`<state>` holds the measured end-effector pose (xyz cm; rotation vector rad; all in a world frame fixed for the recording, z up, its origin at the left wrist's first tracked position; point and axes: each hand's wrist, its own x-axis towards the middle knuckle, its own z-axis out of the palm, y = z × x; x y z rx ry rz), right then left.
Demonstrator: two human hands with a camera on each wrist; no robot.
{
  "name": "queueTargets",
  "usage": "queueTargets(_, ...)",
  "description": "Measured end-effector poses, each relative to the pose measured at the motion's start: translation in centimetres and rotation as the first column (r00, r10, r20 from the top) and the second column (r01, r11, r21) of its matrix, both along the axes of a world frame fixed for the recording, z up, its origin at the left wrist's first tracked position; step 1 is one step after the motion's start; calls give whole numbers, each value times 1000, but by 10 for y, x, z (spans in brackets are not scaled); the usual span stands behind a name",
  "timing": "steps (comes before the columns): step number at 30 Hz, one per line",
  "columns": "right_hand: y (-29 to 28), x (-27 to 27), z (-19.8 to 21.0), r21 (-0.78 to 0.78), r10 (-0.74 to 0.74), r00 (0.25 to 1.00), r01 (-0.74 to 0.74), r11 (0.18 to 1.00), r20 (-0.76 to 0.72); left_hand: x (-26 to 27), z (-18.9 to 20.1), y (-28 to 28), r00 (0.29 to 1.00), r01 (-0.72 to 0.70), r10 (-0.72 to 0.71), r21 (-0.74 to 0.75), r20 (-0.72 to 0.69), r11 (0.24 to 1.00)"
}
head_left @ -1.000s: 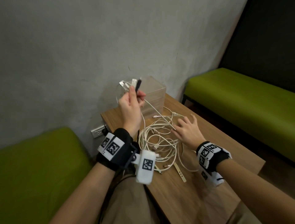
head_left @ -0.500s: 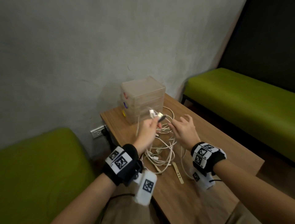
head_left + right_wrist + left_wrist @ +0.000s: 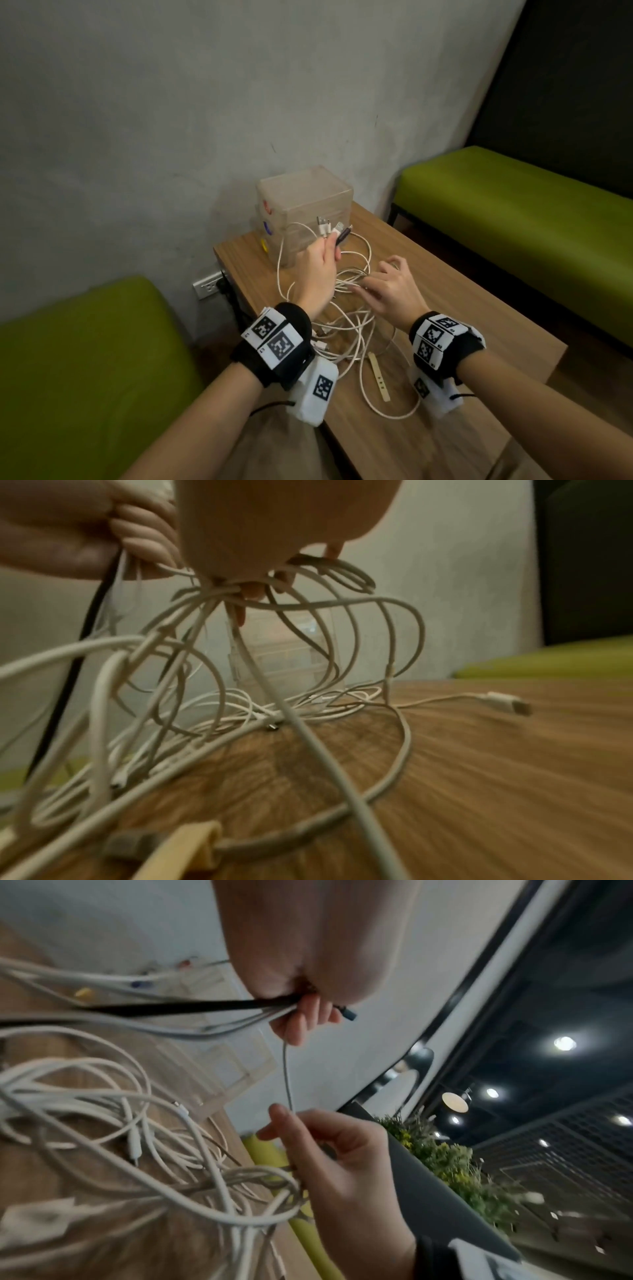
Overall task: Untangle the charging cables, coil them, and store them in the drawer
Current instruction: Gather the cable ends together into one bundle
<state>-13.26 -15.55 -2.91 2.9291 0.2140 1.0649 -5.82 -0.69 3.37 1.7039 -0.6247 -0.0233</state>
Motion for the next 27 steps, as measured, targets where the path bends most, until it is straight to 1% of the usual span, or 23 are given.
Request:
queueTargets(3,-3,-2,-3,-5,51,998,-51,999,-47,1,1,0,990,-37,37,-1,133,999)
queueTargets(5,-7,-3,-2,-30,52,995,-54,998,-89,5,7,2,983,-52,51,3,179,999)
queueTargets(7,-16,-7,-4,-69,33,991,-42,997,-130,16,17,10,984,-81,87,-43,157,996)
queueTargets(9,-28,-16,-9,-91,1,985,-17,996,-172,38,34,25,978,-166,184,-167,95,972)
queueTargets(11,-31,-22,-12,-99,-47,977,27,995,-206,56,51,38,978,-175,198,-259,62,950)
queueTargets(14,-25,-19,-9,-99,-102,957,78,992,-271,54,58,42,974,-162,194,-245,115,956)
queueTargets(16,-24,-17,-10,-12,-122,940,125,992,-319,48,51,38,977,-156,184,-232,106,960)
queueTargets(17,-24,-18,-11,59,-129,922,161,985,-366,45,45,37,985,-129,149,-200,91,971)
queueTargets(19,-21,-19,-12,158,-150,896,234,959,-417,38,31,34,997,-49,50,-17,62,999)
queueTargets(21,-11,-17,-8,187,-196,901,285,940,-388,25,16,31,999,6,-11,163,32,987)
queueTargets(22,-6,-15,-6,188,-222,913,298,936,-341,18,8,29,999,37,-39,212,1,977)
queueTargets(23,-1,-13,-5,176,-247,932,299,938,-266,11,1,25,995,98,-88,237,-51,966)
queueTargets(25,6,-10,-2,102,-255,964,262,960,-80,-6,-10,14,962,251,-216,238,-165,938)
queueTargets(26,8,-9,-2,71,-231,973,231,970,-12,-15,-14,7,944,301,-259,216,-202,929)
queueTargets(27,10,-8,-3,51,-195,980,193,980,37,-20,-17,0,938,311,-269,188,-219,931)
